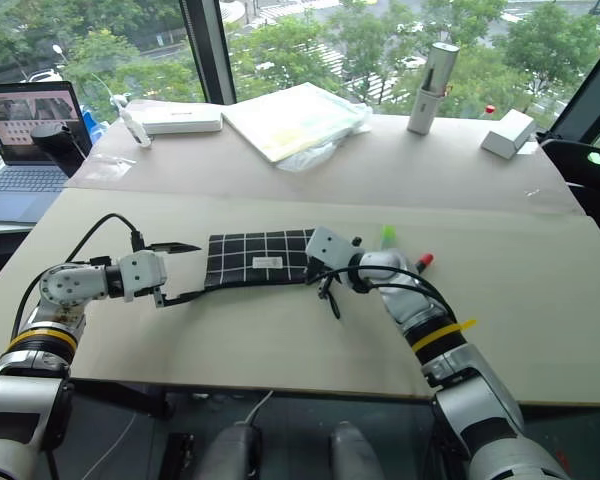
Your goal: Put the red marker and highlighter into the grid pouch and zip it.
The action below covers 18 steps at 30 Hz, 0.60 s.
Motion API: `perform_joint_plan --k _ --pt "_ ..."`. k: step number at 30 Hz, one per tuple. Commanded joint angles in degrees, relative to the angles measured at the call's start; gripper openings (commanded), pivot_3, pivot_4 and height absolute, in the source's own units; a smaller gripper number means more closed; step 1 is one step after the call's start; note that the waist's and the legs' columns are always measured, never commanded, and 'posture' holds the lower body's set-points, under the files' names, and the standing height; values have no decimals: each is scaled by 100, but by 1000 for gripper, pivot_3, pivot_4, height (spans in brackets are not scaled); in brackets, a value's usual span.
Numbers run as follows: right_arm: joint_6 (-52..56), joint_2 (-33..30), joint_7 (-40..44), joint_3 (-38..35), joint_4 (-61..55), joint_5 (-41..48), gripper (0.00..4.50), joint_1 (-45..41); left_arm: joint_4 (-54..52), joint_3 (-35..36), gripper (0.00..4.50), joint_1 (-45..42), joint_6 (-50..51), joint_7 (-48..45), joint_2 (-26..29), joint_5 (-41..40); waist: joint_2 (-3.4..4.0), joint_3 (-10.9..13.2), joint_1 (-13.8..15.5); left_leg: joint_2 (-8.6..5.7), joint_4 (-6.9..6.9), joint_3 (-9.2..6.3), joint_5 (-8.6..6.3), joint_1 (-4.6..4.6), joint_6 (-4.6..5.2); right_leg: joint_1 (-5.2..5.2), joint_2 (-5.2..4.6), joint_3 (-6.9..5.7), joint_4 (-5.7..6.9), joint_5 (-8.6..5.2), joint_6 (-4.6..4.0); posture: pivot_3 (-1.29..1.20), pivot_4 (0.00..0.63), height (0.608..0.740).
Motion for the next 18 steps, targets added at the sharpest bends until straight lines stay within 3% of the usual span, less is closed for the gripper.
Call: perform_joint_plan --k 1,9,12,18 --pt "35 5 10 -92 40 -78 19 35 244 -145 4500 -196 -326 214 -132 224 0 0 9 0 0 0 0 0 0 0 0 0 0 0 0 0 150 738" --pt "98 13 -4 -159 -40 -67 19 125 497 -243 4500 -436 -475 212 -335 294 0 0 27 0 1 0 0 1 0 0 1 0 3 0 0 0 150 738" --pt "106 9 -19 -197 -26 -59 0 136 557 -260 3770 -491 -510 167 -339 277 0 0 27 0 2 0 0 2 0 0 1 1 4 0 0 0 150 738" --pt "99 9 11 -236 -8 -55 0 141 558 -200 1512 -528 -473 -115 -436 62 0 0 32 0 1 0 0 1 0 0 1 0 3 0 0 0 150 738"
